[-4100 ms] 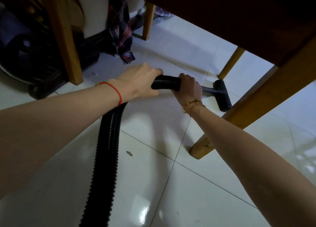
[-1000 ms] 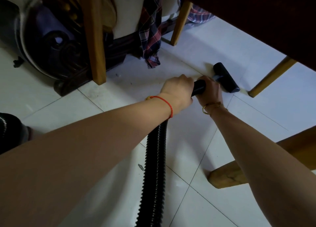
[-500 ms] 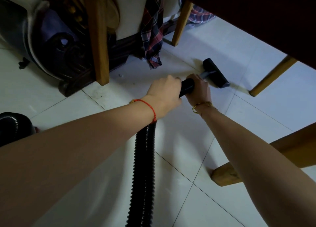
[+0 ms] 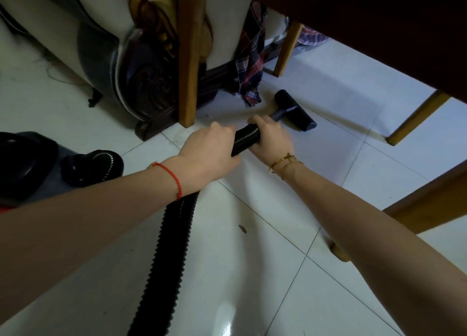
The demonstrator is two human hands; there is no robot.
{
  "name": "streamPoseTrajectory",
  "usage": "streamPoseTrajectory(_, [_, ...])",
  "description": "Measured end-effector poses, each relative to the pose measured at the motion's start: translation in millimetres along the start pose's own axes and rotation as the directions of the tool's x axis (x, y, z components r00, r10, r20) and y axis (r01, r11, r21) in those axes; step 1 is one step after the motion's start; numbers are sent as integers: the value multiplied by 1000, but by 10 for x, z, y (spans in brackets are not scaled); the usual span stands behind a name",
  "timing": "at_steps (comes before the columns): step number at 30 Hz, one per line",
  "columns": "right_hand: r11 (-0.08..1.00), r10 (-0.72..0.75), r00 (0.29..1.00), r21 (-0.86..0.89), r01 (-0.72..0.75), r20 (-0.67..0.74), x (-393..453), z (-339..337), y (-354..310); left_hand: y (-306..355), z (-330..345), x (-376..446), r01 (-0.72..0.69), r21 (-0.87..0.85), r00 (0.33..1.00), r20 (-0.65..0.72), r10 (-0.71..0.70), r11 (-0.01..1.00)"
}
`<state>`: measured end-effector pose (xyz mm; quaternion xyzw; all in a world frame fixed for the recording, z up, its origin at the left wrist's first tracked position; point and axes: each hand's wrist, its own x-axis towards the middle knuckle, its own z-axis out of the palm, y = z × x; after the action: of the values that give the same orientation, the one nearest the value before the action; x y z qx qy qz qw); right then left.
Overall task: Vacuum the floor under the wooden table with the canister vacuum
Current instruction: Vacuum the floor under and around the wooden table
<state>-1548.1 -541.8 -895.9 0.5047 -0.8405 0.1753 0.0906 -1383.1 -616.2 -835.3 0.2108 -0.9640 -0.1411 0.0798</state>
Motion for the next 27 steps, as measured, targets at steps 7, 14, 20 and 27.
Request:
streamPoseTrajectory(7, [971, -237, 971, 5, 237, -13, -212, -121, -408, -132, -188, -469, 45, -11, 999, 28, -45, 999])
streamPoseTrajectory(14, [890, -452, 885, 4, 455, -110, -439, -267, -721, -87, -286, -857, 85, 78, 993, 81, -91, 993])
streamPoseTrajectory(20, [867, -489, 862, 34, 497, -136, -530, -306, -769, -26, -344, -1003, 96, 101, 988, 113, -107, 990])
streamPoseTrajectory(27, [875, -478, 876, 50, 481, -65, -375, -251, -462, 79, -244, -721, 86, 37, 987, 134, -90, 996])
